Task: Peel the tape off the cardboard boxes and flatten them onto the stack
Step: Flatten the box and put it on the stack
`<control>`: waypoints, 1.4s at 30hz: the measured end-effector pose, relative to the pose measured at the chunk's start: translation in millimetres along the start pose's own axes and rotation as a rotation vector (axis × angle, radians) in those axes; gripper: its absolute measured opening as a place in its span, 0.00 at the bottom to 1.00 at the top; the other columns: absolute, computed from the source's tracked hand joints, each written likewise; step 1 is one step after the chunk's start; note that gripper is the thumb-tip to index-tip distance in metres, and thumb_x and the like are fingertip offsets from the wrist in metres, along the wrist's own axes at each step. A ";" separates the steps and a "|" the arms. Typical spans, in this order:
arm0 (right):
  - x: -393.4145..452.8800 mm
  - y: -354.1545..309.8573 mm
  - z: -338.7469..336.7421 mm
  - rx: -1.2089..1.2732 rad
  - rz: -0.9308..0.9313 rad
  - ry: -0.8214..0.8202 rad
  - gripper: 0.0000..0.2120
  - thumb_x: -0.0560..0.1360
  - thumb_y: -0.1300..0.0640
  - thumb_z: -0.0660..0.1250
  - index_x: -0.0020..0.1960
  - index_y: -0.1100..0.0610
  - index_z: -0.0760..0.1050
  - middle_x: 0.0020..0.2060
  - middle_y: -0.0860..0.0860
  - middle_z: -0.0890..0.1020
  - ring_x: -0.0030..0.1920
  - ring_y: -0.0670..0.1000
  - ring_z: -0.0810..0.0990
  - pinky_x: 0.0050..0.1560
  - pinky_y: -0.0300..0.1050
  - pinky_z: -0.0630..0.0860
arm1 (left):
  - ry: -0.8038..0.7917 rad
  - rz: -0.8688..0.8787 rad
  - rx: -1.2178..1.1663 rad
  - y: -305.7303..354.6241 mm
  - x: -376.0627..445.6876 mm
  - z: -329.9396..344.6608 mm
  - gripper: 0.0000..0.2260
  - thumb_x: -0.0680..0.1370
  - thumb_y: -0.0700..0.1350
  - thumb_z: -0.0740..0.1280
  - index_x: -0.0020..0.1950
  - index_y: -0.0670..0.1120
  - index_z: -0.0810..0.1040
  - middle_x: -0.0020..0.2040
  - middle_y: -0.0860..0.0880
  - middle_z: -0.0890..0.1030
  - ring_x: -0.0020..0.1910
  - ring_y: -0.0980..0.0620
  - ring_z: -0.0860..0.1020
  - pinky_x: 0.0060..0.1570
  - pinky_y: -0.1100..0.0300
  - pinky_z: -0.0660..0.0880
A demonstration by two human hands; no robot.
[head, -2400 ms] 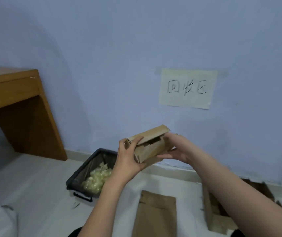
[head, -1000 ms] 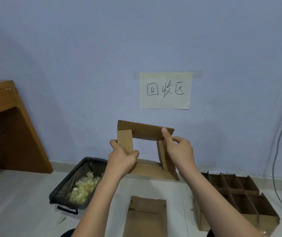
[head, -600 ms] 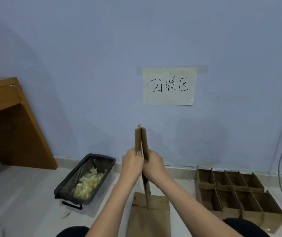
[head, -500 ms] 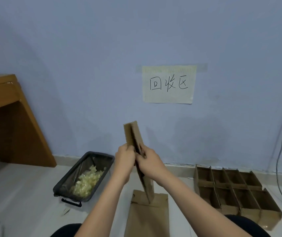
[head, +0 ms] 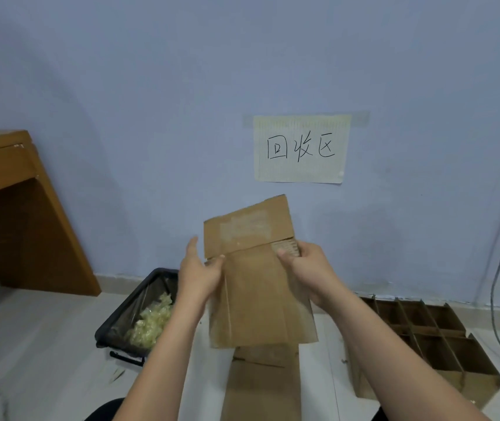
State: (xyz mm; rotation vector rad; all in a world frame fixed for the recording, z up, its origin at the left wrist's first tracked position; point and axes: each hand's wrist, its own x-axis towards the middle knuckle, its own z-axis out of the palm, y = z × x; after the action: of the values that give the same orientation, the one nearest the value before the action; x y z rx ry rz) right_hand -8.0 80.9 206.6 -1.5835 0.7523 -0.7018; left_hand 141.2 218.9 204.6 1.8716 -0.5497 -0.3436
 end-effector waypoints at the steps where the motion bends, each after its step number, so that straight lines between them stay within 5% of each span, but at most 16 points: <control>1: 1.3 -2.1 -5.4 0.072 0.005 -0.004 0.07 0.80 0.61 0.66 0.50 0.59 0.82 0.41 0.53 0.86 0.41 0.51 0.86 0.44 0.44 0.81 | -0.001 -0.080 -0.025 -4.6 6.0 -5.3 0.36 0.79 0.49 0.71 0.83 0.49 0.57 0.73 0.48 0.70 0.72 0.45 0.70 0.69 0.50 0.70; 3: 3.6 -4.7 -13.6 0.178 0.025 0.005 0.07 0.80 0.59 0.68 0.51 0.60 0.83 0.45 0.56 0.87 0.45 0.53 0.86 0.49 0.48 0.82 | -0.078 -0.220 -0.188 -8.1 9.2 -12.1 0.35 0.78 0.50 0.74 0.80 0.46 0.63 0.71 0.44 0.74 0.65 0.44 0.77 0.59 0.48 0.78; 6: 6.0 -4.9 -20.6 0.196 0.042 0.049 0.07 0.79 0.56 0.69 0.50 0.59 0.83 0.45 0.54 0.87 0.45 0.52 0.86 0.49 0.48 0.82 | -0.162 -0.250 -0.436 -8.0 8.9 -12.7 0.17 0.78 0.41 0.74 0.64 0.38 0.79 0.53 0.43 0.86 0.44 0.48 0.85 0.40 0.56 0.82; 12: 3.8 3.5 -21.0 0.056 0.179 -0.053 0.08 0.76 0.58 0.73 0.53 0.59 0.82 0.46 0.53 0.87 0.46 0.52 0.86 0.44 0.46 0.82 | -0.054 -0.177 -0.584 -17.8 16.9 -9.8 0.08 0.77 0.36 0.73 0.56 0.38 0.82 0.52 0.40 0.86 0.45 0.45 0.85 0.47 0.54 0.83; 17: 10.8 17.7 -17.9 0.144 0.185 0.060 0.09 0.77 0.58 0.72 0.56 0.58 0.81 0.47 0.52 0.87 0.46 0.52 0.86 0.42 0.44 0.81 | -0.179 -0.258 -0.511 -39.7 24.6 1.3 0.13 0.78 0.43 0.74 0.60 0.41 0.81 0.53 0.43 0.86 0.52 0.43 0.85 0.51 0.50 0.82; 21: 30.0 47.3 -13.8 0.165 0.288 0.177 0.12 0.77 0.56 0.71 0.59 0.60 0.78 0.50 0.55 0.85 0.48 0.55 0.84 0.43 0.46 0.80 | -0.245 -0.328 -0.352 -63.6 34.8 23.6 0.12 0.79 0.41 0.73 0.61 0.40 0.81 0.53 0.41 0.86 0.50 0.43 0.85 0.45 0.52 0.82; 24: 45.7 93.6 -4.7 0.038 0.422 0.269 0.16 0.77 0.58 0.71 0.61 0.65 0.74 0.53 0.59 0.81 0.50 0.58 0.80 0.47 0.49 0.77 | -0.249 -0.376 -0.294 -86.8 43.8 43.9 0.06 0.80 0.37 0.70 0.57 0.39 0.80 0.50 0.42 0.84 0.44 0.46 0.83 0.37 0.55 0.79; 27: 54.7 153.4 8.1 -0.153 0.564 0.381 0.14 0.79 0.61 0.68 0.61 0.67 0.72 0.59 0.63 0.78 0.57 0.62 0.77 0.53 0.51 0.74 | -0.238 -0.447 -0.195 -129.0 54.5 68.3 0.05 0.80 0.37 0.69 0.56 0.39 0.81 0.48 0.42 0.84 0.47 0.43 0.83 0.43 0.52 0.81; 30: 56.1 209.9 18.2 -0.245 0.653 0.417 0.07 0.79 0.62 0.66 0.54 0.66 0.75 0.53 0.62 0.80 0.47 0.60 0.78 0.46 0.48 0.73 | -0.221 -0.532 -0.077 -184.4 60.6 94.8 0.02 0.80 0.38 0.71 0.48 0.41 0.83 0.47 0.41 0.85 0.51 0.39 0.83 0.55 0.43 0.81; 33: 56.3 260.0 23.4 -0.282 0.689 0.395 0.04 0.78 0.62 0.65 0.46 0.62 0.76 0.43 0.58 0.80 0.36 0.54 0.74 0.36 0.44 0.70 | -0.233 -0.604 -0.009 -233.5 59.6 117.2 0.04 0.80 0.40 0.70 0.52 0.41 0.83 0.50 0.41 0.84 0.53 0.39 0.81 0.58 0.45 0.80; 38: 49.5 339.6 29.6 -0.253 0.789 0.208 0.08 0.76 0.58 0.67 0.53 0.55 0.69 0.51 0.55 0.79 0.48 0.56 0.78 0.44 0.46 0.77 | -0.298 -0.701 0.028 -306.2 58.9 147.1 0.03 0.82 0.42 0.68 0.51 0.45 0.80 0.53 0.43 0.82 0.56 0.41 0.79 0.61 0.45 0.78; 42: 42.9 398.8 31.4 -0.379 0.905 0.217 0.02 0.76 0.64 0.63 0.45 0.61 0.73 0.40 0.56 0.76 0.37 0.52 0.73 0.33 0.43 0.69 | -0.317 -0.675 0.155 -354.5 57.9 172.3 0.05 0.81 0.44 0.68 0.48 0.47 0.82 0.54 0.43 0.83 0.54 0.42 0.79 0.60 0.47 0.78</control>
State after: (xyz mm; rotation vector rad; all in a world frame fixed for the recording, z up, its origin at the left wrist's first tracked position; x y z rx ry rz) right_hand 8.9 24.4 -191.4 -1.2905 1.6856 -0.0526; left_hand 180.7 153.9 -186.4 2.1313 -0.1315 -1.0794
